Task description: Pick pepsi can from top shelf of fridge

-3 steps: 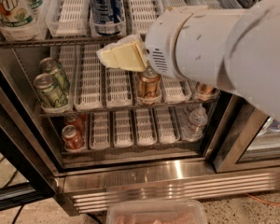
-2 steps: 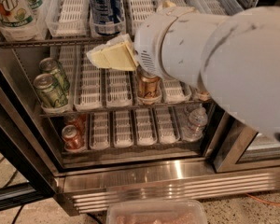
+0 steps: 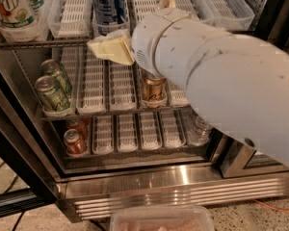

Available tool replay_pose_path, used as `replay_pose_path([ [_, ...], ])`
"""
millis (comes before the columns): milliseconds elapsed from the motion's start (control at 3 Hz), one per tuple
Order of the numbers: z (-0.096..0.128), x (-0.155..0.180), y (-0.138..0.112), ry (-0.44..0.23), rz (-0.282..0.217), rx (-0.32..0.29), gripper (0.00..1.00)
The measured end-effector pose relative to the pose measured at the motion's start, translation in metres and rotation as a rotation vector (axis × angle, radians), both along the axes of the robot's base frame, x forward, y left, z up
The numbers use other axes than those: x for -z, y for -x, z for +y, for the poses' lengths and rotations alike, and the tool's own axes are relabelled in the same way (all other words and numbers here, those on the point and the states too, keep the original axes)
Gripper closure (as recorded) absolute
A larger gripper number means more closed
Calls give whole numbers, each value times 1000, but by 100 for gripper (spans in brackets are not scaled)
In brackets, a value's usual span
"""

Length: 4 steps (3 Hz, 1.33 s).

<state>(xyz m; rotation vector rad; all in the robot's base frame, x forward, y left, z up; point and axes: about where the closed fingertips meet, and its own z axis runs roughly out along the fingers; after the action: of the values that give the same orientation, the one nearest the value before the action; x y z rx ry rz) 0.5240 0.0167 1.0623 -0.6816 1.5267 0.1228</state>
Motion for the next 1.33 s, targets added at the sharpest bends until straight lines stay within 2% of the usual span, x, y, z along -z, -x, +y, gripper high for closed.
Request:
replay_pose_path([
  [333, 1, -1, -13, -86, -3, 14, 14],
  [667, 4, -1, -21, -142, -4, 22, 15],
  [1333, 16, 2, -39, -196, -13, 18, 28],
])
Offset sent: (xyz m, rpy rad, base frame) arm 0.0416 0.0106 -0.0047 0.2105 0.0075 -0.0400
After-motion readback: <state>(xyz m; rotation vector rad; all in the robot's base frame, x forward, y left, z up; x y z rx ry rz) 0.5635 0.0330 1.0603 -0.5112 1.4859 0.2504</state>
